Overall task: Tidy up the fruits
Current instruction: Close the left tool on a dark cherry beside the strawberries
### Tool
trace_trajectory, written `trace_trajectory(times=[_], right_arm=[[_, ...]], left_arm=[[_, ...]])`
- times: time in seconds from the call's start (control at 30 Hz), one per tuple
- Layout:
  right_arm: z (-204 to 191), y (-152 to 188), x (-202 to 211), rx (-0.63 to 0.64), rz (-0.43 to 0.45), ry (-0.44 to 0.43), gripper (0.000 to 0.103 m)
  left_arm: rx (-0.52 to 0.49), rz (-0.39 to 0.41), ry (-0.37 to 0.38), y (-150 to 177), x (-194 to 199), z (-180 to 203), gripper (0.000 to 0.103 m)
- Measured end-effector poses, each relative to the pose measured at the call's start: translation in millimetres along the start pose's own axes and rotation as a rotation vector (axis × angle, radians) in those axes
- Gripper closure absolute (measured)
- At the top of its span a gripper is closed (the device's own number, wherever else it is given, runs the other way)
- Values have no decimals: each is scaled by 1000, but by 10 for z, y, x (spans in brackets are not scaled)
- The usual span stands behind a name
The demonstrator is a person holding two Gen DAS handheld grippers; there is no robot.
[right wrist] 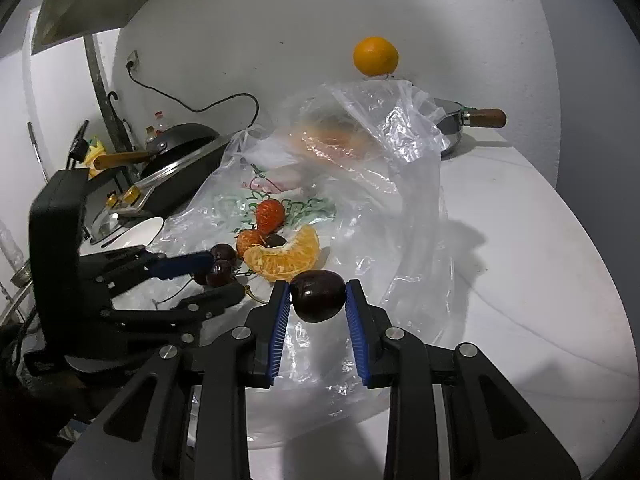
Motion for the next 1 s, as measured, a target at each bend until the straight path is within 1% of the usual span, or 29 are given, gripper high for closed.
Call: trace_trajectory(times=[0.1, 0.17, 0.2, 0.33, 0.43, 0.53, 0.67, 0.77, 0.8, 0.9, 0.93, 1.0], right_arm=[[-3, -1, 0, 2, 2, 1, 73], [0, -1, -1, 1, 2, 4, 73], [2, -2, -2, 1, 2, 7, 73], [-17, -8, -6, 9, -3, 13, 73], [-45, -28, 15, 16, 0, 18, 73], [-89, -53, 42, 25, 5, 20, 73], [-182, -92, 70, 46, 12, 20, 73], [-240, -106, 81, 58, 13, 23, 73], [-248, -111, 84, 59, 14, 25, 73], [-254, -124, 95, 61, 16, 33, 73], [-255, -123, 102, 60, 16, 35, 73], [-258, -113, 109, 59, 13, 35, 73]], left_arm=[[-14, 1, -2, -10, -24, -19, 66], [-20, 4, -6, -16, -24, -40, 74], [-27, 8, -14, -19, -17, -49, 76], [-49, 23, -21, -4, 16, -26, 76], [-35, 37, -14, -23, 86, -24, 77], [-21, 52, -2, -56, 180, -32, 82], [-4, 80, 15, -111, 335, -39, 83], [-9, 89, 20, -103, 362, -32, 83], [-19, 80, 31, -83, 336, -17, 83], [-19, 55, 28, -22, 224, -31, 79], [-17, 45, 26, -6, 183, -45, 75], [-17, 46, 13, -5, 143, -80, 75]])
Point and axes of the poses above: each gripper's, at about its wrist camera, not at the fingertips, and x roughly against the way its jaws point, z to its right, y to its underside, the point moved 9 cm from there along -x, roughly the way its jaws point, and after that the axes turned 12 degrees about z, right-handed, at the moved point
